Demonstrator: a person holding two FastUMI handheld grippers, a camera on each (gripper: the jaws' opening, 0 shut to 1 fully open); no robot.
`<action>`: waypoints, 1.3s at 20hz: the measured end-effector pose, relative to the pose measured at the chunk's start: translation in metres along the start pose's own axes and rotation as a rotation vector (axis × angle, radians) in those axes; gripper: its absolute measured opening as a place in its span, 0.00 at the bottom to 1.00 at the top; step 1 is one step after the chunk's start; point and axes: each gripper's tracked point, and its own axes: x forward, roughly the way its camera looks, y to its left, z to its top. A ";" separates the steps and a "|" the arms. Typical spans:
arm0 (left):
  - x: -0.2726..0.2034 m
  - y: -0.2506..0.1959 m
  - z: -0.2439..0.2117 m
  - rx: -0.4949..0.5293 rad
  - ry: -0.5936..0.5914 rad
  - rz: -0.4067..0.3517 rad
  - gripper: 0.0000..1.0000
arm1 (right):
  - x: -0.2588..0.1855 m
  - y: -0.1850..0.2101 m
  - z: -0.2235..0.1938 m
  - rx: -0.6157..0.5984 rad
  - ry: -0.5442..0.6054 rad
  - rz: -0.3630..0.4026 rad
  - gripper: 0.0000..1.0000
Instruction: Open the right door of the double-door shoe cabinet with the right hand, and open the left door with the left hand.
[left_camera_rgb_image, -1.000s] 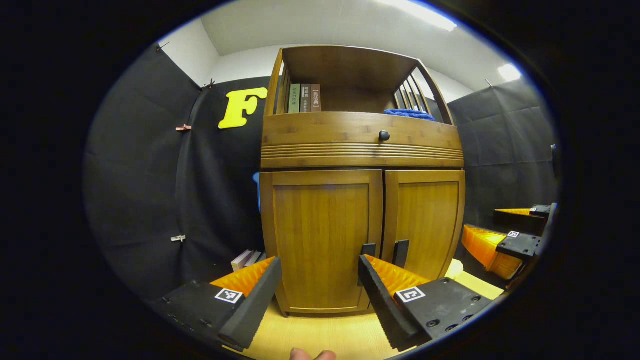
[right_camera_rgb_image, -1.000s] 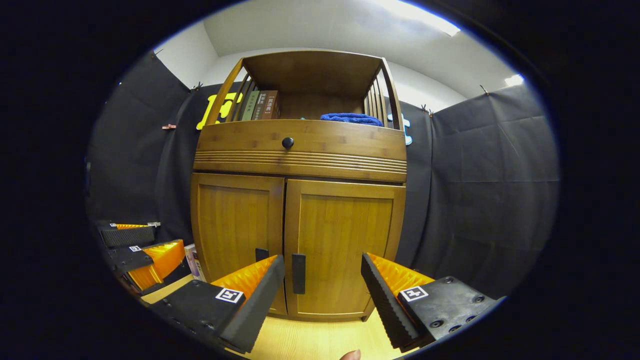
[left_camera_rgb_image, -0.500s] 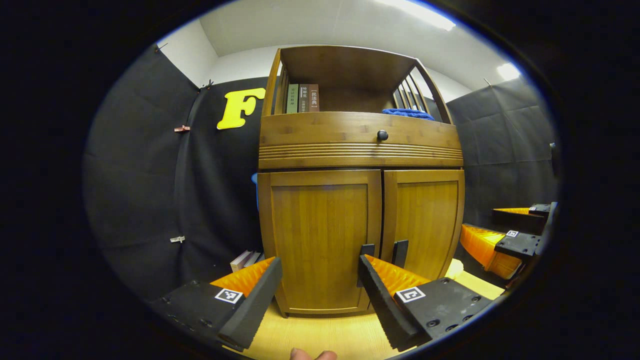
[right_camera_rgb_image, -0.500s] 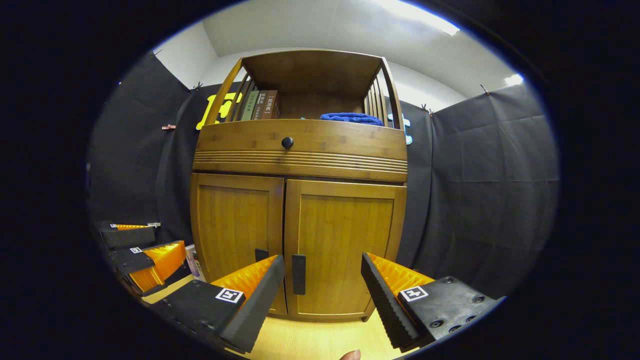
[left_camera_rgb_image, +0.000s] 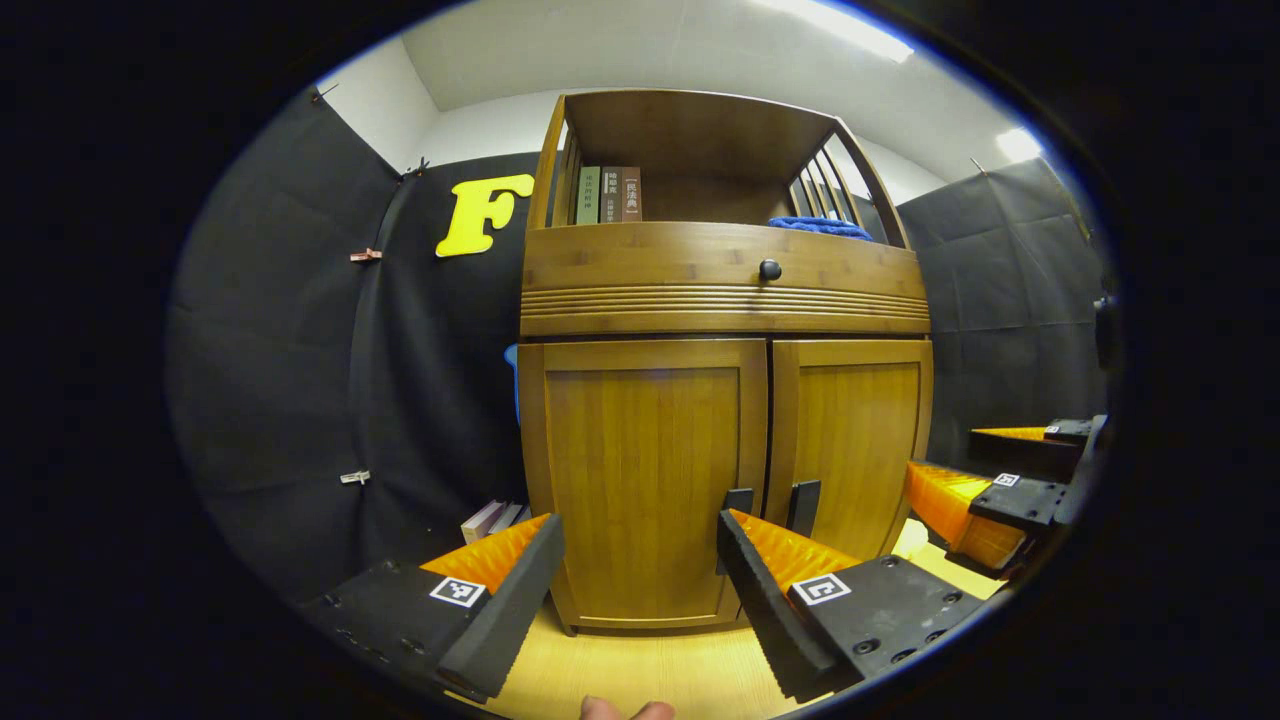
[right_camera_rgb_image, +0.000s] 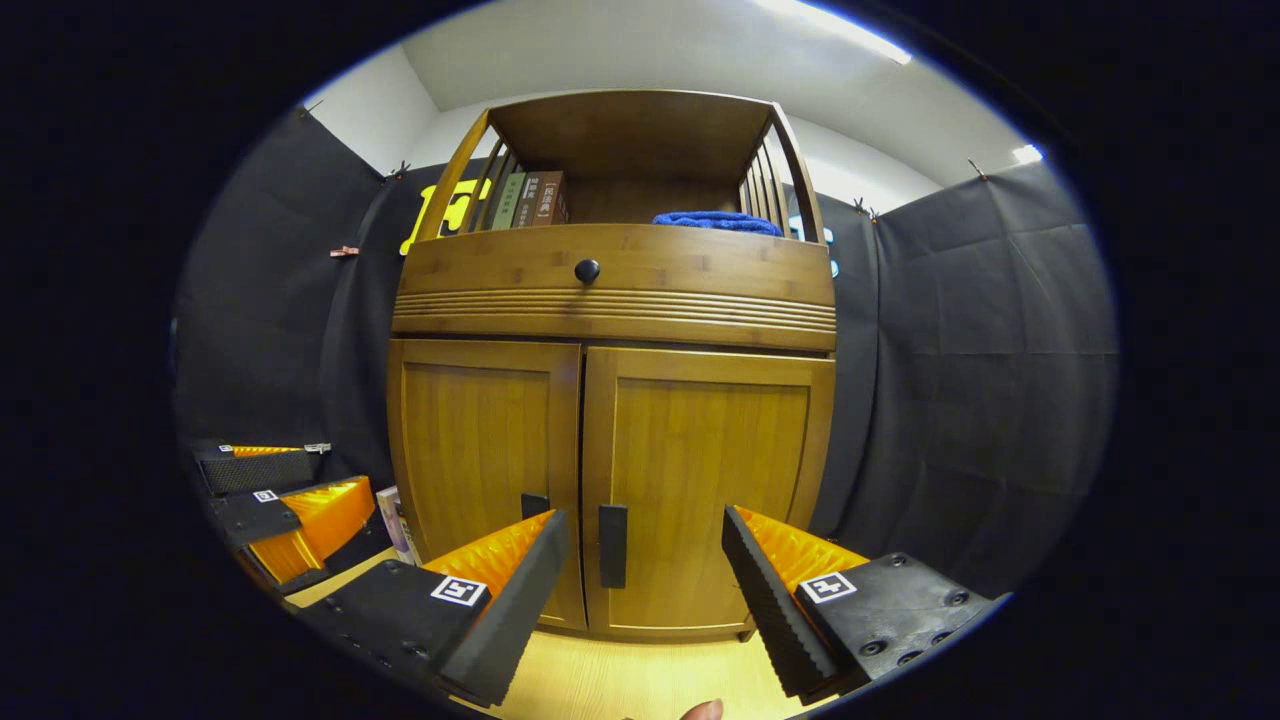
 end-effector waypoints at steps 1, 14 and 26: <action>0.001 0.001 -0.001 0.003 0.000 0.001 0.95 | 0.006 0.002 -0.005 0.000 0.007 0.006 0.96; 0.027 0.021 -0.012 -0.001 0.033 0.029 0.95 | 0.108 0.019 -0.093 0.066 0.192 0.018 0.98; 0.032 0.047 -0.029 -0.015 0.062 0.083 0.95 | 0.167 0.030 -0.142 0.101 0.262 0.010 0.53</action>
